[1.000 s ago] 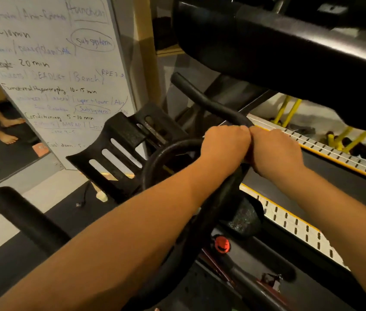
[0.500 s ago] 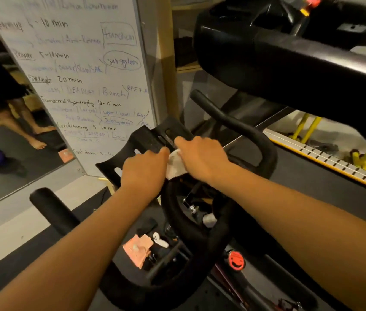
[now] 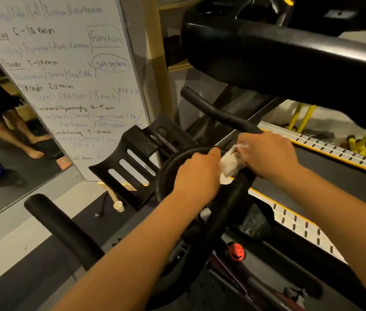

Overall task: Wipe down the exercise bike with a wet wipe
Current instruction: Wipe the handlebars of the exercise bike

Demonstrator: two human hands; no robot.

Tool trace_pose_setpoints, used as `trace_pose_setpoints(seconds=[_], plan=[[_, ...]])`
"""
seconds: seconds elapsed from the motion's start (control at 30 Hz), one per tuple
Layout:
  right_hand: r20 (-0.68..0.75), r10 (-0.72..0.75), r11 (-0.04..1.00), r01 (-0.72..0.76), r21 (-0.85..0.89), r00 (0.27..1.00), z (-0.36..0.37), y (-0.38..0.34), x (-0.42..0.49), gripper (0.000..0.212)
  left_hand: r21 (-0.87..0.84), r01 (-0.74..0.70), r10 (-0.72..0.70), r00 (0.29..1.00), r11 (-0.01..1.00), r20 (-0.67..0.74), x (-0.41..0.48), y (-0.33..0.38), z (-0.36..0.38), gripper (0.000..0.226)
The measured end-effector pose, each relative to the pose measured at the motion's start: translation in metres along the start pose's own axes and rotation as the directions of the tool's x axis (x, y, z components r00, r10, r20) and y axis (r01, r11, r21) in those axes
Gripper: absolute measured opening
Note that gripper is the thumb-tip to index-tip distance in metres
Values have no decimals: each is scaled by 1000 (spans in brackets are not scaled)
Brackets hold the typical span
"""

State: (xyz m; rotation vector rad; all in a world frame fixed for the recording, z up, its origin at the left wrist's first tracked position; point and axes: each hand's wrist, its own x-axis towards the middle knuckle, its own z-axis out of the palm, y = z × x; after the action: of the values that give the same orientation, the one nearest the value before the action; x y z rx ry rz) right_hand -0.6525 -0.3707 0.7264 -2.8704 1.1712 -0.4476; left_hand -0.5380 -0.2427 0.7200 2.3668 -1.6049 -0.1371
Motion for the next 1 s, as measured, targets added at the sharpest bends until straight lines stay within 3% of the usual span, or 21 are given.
trace_pose_setpoints(seconds=[0.1, 0.23, 0.37, 0.5, 0.57, 0.63, 0.7, 0.77, 0.83, 0.93, 1.0], plan=[[-61, 80, 997, -80, 3, 995, 9, 43, -37, 27, -202, -106, 121, 991, 974, 63, 22, 22, 12, 38], [-161, -25, 949, 74, 306, 987, 28, 30, -96, 55, -297, -207, 253, 960, 932, 122, 14, 11, 1, 34], [-353, -121, 855, 278, 438, 928, 34, -10, -139, 38, -221, -348, 378, 919, 911, 113, -51, -27, -17, 42], [-204, -400, 810, 449, 377, 894, 39, -43, -194, 53, -63, -464, 468, 878, 884, 103, -128, -51, -23, 38], [-256, -436, 797, 503, 336, 863, 28, -35, -189, 44, -3, -480, 479, 874, 877, 83, -148, -46, -25, 38], [-364, -341, 805, 469, 363, 867, 12, -19, -160, 25, 52, -455, 456, 890, 889, -2, -144, -28, -21, 40], [-364, -186, 844, 338, 417, 913, 7, -3, -128, 22, 195, -381, 400, 914, 904, -70, -121, 13, -20, 43], [-189, 41, 842, 68, 535, 981, 16, 5, -109, 13, 273, -304, 310, 950, 912, 24, -100, 55, 0, 36], [-16, 192, 748, -136, 649, 981, 25, 6, -108, 16, 317, -285, 244, 956, 904, 163, -102, 80, 19, 26], [-14, 109, 741, -71, 668, 994, 19, 5, -130, 18, 245, -228, 200, 970, 942, 135, -128, 71, 49, 48], [25, -45, 732, 16, 682, 999, 14, 5, -158, 15, 132, -222, 210, 972, 966, 102, -156, 62, 63, 22]])
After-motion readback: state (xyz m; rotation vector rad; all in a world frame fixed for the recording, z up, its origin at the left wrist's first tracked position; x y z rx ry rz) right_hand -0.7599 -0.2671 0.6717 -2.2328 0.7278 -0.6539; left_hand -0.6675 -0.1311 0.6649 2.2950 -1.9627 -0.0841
